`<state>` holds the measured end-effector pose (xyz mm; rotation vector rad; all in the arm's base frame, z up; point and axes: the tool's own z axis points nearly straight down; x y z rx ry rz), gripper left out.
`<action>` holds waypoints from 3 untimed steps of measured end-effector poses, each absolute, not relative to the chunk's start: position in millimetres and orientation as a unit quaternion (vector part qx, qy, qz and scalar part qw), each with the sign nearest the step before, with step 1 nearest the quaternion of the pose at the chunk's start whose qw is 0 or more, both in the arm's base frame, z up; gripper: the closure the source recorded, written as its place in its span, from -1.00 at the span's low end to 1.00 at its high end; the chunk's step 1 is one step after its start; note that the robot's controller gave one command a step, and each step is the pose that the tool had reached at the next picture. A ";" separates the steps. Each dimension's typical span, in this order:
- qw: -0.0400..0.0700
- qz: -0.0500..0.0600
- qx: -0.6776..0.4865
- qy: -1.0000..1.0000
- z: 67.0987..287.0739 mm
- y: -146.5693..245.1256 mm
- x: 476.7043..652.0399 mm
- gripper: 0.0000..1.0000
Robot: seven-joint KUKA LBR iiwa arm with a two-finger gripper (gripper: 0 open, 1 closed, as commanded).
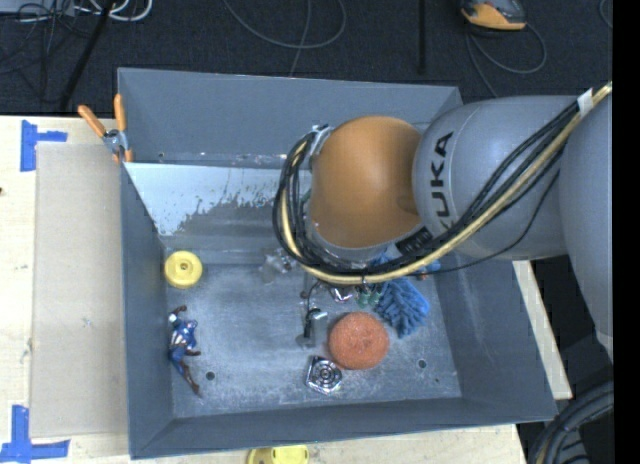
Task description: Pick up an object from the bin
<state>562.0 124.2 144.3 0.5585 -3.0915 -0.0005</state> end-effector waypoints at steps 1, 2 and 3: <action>0.000 0.000 0.094 -0.996 142.1 89.1 556.1 -1.00; 0.000 0.000 0.181 -0.983 134.0 75.4 545.8 -1.00; -0.001 -0.001 0.241 -0.971 105.8 35.0 538.2 -1.00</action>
Offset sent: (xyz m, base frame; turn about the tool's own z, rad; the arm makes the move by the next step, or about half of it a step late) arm -0.0246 -0.0486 -0.0165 -0.1241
